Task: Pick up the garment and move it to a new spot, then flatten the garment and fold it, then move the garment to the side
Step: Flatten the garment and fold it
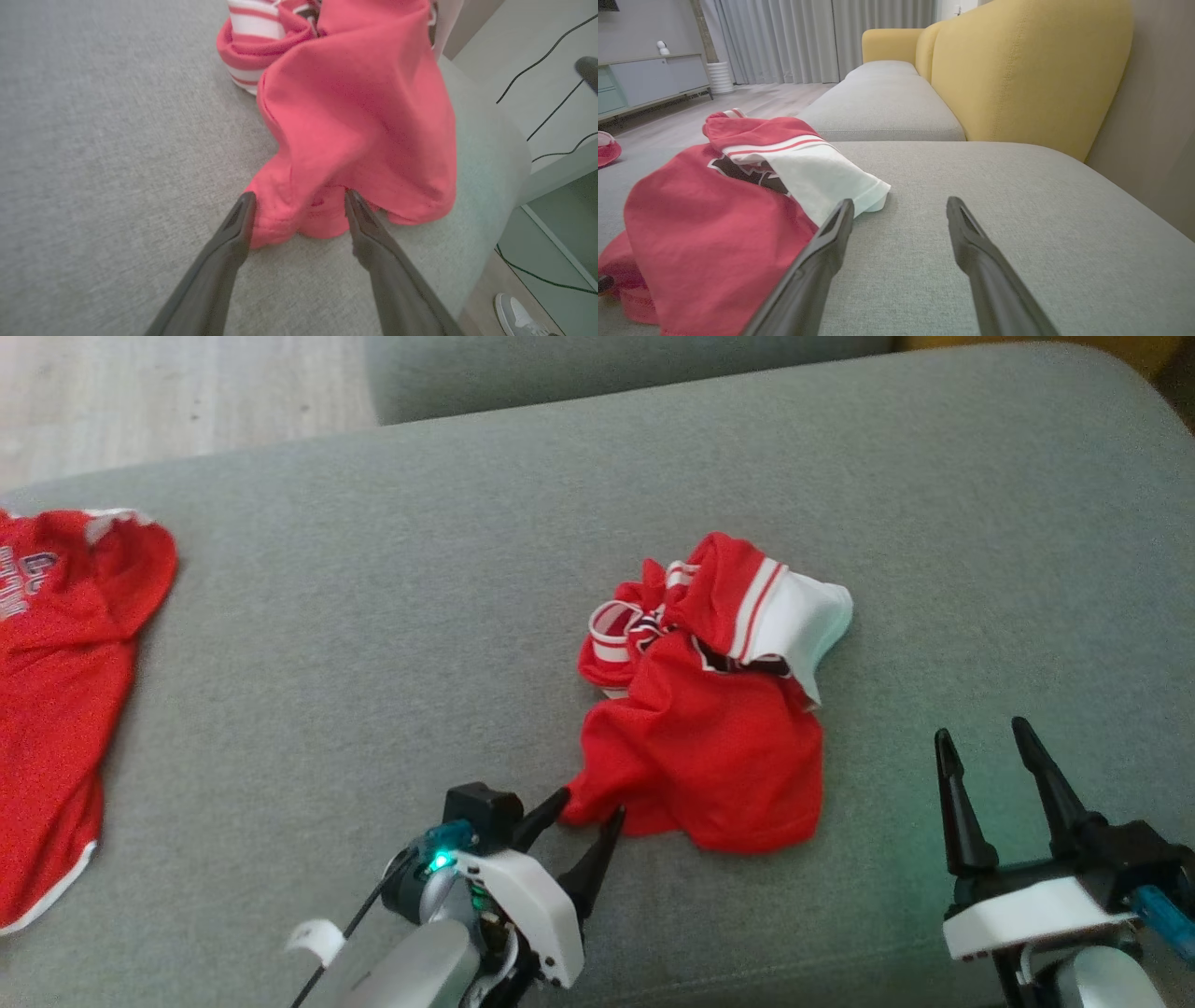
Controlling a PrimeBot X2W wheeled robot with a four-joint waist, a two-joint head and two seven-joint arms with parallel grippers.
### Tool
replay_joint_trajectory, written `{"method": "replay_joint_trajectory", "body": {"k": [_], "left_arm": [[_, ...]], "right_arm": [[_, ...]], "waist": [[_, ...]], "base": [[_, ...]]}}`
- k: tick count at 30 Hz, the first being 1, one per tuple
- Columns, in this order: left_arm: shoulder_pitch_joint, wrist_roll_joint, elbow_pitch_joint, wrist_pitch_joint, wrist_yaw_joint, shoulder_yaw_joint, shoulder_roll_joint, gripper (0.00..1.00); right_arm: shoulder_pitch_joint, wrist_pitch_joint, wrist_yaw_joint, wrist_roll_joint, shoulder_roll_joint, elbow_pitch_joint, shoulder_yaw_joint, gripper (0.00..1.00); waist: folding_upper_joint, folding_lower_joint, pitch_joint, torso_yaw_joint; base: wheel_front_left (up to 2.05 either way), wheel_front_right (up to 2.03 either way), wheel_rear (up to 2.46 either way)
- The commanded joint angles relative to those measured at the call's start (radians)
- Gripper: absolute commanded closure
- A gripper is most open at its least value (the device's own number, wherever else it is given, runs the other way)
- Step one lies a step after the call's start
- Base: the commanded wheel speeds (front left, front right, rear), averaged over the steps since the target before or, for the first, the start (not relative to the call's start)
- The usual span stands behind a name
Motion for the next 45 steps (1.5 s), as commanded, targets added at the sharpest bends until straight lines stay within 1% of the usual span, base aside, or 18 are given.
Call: {"method": "replay_joint_trajectory", "body": {"k": [1,2,3,4,7,10,13,16,22,25,26,28,33,36,38,40,41,45], "left_arm": [[-0.047,-0.009,-0.017,-0.005,0.003,0.020,-0.001,0.00],[-0.062,-0.013,0.006,-0.003,0.001,0.006,-0.001,0.00],[-0.077,-0.016,0.027,-0.002,-0.001,-0.008,-0.001,0.55],[-0.092,-0.022,0.043,0.001,-0.006,-0.023,-0.001,1.00],[-0.134,-0.052,0.054,0.002,-0.016,-0.054,-0.001,1.00],[-0.173,-0.081,0.029,0.008,-0.005,-0.041,-0.001,1.00],[-0.217,-0.101,-0.051,0.044,0.006,-0.001,0.045,1.00],[-0.254,-0.118,-0.186,0.118,0.035,0.055,0.152,1.00],[-0.284,-0.160,-0.456,0.359,0.108,0.167,0.414,1.00],[-0.295,-0.179,-0.517,0.469,0.142,0.212,0.520,1.00],[-0.305,-0.188,-0.532,0.531,0.174,0.237,0.570,1.00],[-0.326,-0.165,-0.520,0.567,0.217,0.261,0.619,1.00],[-0.380,-0.101,-0.407,0.546,0.301,0.299,0.657,1.00],[-0.392,-0.081,-0.342,0.526,0.300,0.288,0.652,1.00],[-0.401,-0.067,-0.281,0.493,0.279,0.270,0.636,1.00],[-0.402,-0.067,-0.226,0.451,0.268,0.264,0.607,0.61],[-0.399,-0.068,-0.207,0.433,0.266,0.260,0.592,0.00],[-0.380,-0.066,-0.172,0.352,0.269,0.255,0.547,0.00]], "right_arm": [[-0.044,-0.011,-0.001,0.009,-0.015,-0.032,0.021,0.00],[-0.044,-0.011,-0.001,0.010,-0.014,-0.032,0.019,0.00],[-0.045,-0.011,-0.001,0.011,-0.013,-0.033,0.017,0.00],[-0.045,-0.011,-0.001,0.011,-0.012,-0.033,0.016,0.00],[-0.044,-0.011,-0.001,0.012,-0.009,-0.031,0.014,0.00],[-0.041,-0.011,-0.001,0.015,-0.003,-0.034,0.004,0.00],[-0.034,-0.011,-0.001,0.015,0.003,-0.039,-0.011,0.00],[-0.027,-0.011,-0.001,0.014,0.011,-0.038,-0.014,0.00],[-0.029,-0.011,-0.001,0.019,0.030,-0.032,-0.004,0.00],[-0.033,-0.011,-0.001,0.020,0.034,-0.025,0.006,0.00],[-0.035,-0.011,-0.001,0.022,0.036,-0.022,0.010,0.00],[-0.036,-0.011,-0.001,0.025,0.035,-0.020,0.012,0.00],[-0.048,-0.011,-0.001,0.030,0.027,-0.011,0.022,0.00],[-0.053,-0.011,-0.001,0.031,0.024,-0.008,0.026,0.00],[-0.058,-0.011,-0.001,0.033,0.022,-0.005,0.029,0.00],[-0.061,-0.011,-0.001,0.033,0.021,-0.002,0.032,0.00],[-0.060,-0.011,-0.001,0.033,0.020,-0.001,0.033,0.00],[-0.053,-0.011,-0.001,0.033,0.018,0.003,0.027,0.00]], "waist": [[0.0000,0.0000,0.010,-0.014],[0.0000,0.0000,0.011,-0.018],[0.0000,0.0000,0.013,-0.021],[0.0000,0.0000,0.014,-0.024],[0.0000,0.0000,0.014,-0.026],[0.0000,0.0000,0.017,-0.021],[0.0000,0.0000,0.016,-0.007],[0.0000,0.0000,0.010,0.005],[0.0000,0.0000,0.000,0.009],[0.0000,0.0000,-0.001,0.003],[0.0000,0.0000,-0.001,-0.001],[0.0000,0.0000,0.002,-0.005],[0.0000,0.0000,0.010,-0.020],[0.0000,0.0000,0.013,-0.025],[0.0000,0.0000,0.015,-0.029],[0.0000,0.0000,0.015,-0.033],[0.0000,0.0000,0.013,-0.035],[0.0000,0.0000,0.004,-0.040]], "base": [[0.00,0.00,0.00],[0.00,0.00,0.00],[0.00,0.00,0.00],[0.00,0.00,0.00],[0.00,0.00,0.00],[0.00,0.00,0.00],[0.00,0.00,0.00],[0.00,0.00,0.00],[0.00,0.00,0.00],[0.00,0.00,0.00],[0.00,0.00,0.00],[0.00,0.00,0.00],[0.00,0.00,0.00],[0.00,0.00,0.00],[0.00,0.00,0.00],[0.00,0.00,0.00],[0.00,0.00,0.00],[0.00,0.00,0.00]]}}
